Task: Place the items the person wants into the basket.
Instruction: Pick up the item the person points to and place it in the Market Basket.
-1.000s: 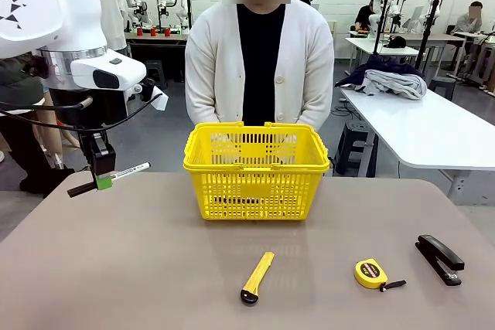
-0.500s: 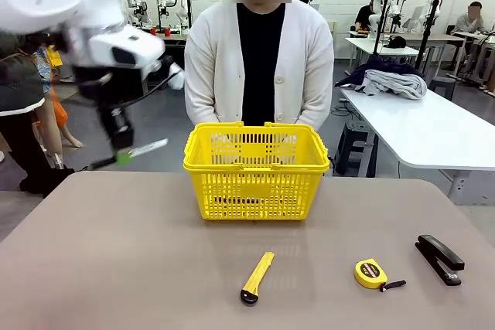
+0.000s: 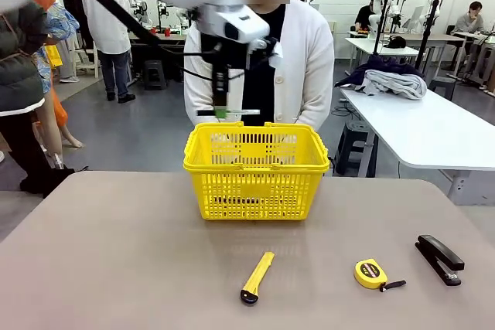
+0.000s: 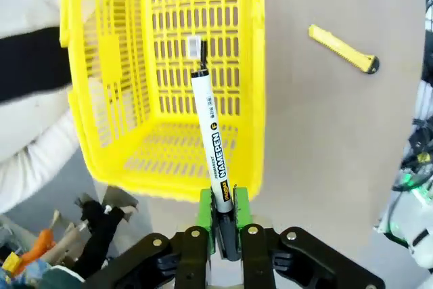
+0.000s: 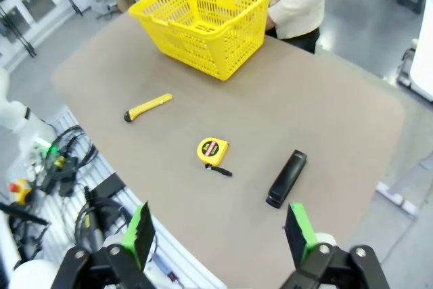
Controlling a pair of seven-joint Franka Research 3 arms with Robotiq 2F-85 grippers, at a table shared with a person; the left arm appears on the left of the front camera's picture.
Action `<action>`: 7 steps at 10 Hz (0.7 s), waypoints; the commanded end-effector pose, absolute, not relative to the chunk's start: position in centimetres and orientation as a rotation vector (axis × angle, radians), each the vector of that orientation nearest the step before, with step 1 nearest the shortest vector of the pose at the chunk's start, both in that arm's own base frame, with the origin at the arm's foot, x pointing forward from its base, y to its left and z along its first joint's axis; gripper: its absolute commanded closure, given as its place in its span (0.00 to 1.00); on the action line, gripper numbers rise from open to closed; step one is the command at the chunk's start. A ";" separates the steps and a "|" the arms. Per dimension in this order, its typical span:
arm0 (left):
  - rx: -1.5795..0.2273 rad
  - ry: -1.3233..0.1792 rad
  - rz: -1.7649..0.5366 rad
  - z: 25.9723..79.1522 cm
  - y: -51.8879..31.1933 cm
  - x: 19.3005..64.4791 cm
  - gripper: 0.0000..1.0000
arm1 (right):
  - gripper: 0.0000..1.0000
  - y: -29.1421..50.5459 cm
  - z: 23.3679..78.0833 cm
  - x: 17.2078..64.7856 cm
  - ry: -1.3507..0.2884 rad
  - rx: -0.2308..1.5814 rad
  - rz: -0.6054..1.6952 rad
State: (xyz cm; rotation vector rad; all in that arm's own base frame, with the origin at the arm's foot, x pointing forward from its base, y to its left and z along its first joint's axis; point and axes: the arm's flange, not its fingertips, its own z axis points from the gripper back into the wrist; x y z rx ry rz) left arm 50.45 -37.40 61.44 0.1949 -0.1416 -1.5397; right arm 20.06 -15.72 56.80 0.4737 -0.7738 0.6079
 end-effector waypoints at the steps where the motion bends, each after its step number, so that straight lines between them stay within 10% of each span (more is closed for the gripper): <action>1: 0.222 -0.128 -1.602 61.2 -40.9 52.3 0.85 | 0.00 -15.6 56.7 20.4 -0.793 0.490 0.619; 7: 0.205 -0.098 -1.610 56.1 -42.3 52.9 0.85 | 0.00 -15.6 56.7 20.4 -0.793 0.490 0.619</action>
